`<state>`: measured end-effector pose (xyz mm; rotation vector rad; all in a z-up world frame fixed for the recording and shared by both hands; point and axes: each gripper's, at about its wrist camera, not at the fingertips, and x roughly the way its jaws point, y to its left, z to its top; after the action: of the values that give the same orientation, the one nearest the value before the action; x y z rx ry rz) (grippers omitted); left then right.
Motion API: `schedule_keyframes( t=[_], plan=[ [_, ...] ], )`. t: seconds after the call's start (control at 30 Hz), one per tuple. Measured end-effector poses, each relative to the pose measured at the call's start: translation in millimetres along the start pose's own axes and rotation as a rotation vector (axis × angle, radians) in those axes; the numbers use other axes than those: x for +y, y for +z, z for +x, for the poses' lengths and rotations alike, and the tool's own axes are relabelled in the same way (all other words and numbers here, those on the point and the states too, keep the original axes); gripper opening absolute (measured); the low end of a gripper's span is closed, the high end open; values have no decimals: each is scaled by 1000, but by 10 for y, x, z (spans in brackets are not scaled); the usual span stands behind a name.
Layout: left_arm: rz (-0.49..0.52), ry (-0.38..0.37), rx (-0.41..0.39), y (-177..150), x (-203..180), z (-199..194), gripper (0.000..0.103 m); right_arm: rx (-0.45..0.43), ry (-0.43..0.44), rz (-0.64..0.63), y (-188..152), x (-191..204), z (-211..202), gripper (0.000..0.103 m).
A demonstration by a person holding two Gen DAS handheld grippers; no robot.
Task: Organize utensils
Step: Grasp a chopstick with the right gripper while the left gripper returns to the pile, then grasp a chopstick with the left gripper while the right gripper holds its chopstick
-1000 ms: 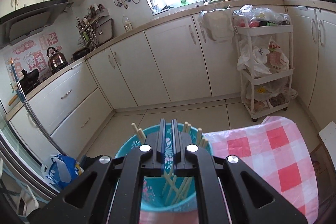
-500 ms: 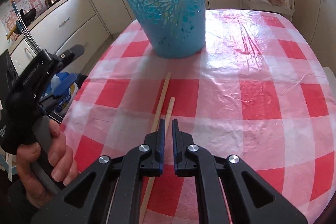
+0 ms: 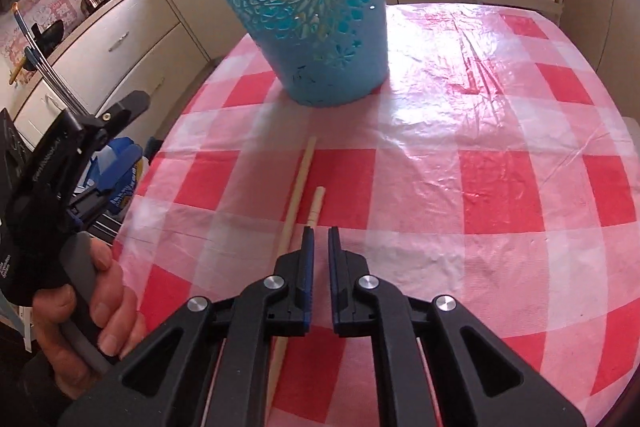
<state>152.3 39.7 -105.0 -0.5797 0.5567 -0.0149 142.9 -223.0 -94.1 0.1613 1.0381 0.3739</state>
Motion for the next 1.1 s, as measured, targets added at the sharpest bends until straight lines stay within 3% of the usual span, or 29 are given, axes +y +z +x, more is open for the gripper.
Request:
schedule_keyframes(
  t=[0.07, 0.2, 0.23, 0.27, 0.4, 0.5, 0.73, 0.87, 0.93, 1.03, 1.1],
  plan=[
    [-1, 1, 1, 2, 0, 1, 78, 9, -14, -21, -37, 59, 49, 22],
    [-5, -2, 1, -1, 5, 4, 78, -14, -73, -72, -55, 126, 37, 22],
    [-5, -2, 0, -2, 3, 5, 78, -13, -77, -74, -54, 95, 35, 19],
    [-5, -2, 1, -3, 1, 6, 78, -13, -88, -82, -55, 67, 29, 8],
    [24, 11, 16, -10, -63, 16, 78, -7, -146, -158, -51, 66, 33, 4],
    [147, 42, 76, -72, -335, 75, 78, -4, -146, -158, -2, 30, 61, 4],
    [405, 38, 278, -408, -1094, 377, 78, -37, -214, -87, -13, -326, -68, 4],
    [521, 90, 376, -635, -1358, 593, 78, -41, -211, -55, -15, -511, -142, 4],
    [547, 112, 415, -724, -1403, 673, 74, -40, -199, -62, -22, -525, -153, 7],
    [583, 145, 423, -811, -1402, 721, 61, -47, -213, -90, -33, -496, -147, 7],
    [632, 156, 411, -850, -1440, 716, 35, -50, -226, -111, -40, -468, -139, 7]
  ],
)
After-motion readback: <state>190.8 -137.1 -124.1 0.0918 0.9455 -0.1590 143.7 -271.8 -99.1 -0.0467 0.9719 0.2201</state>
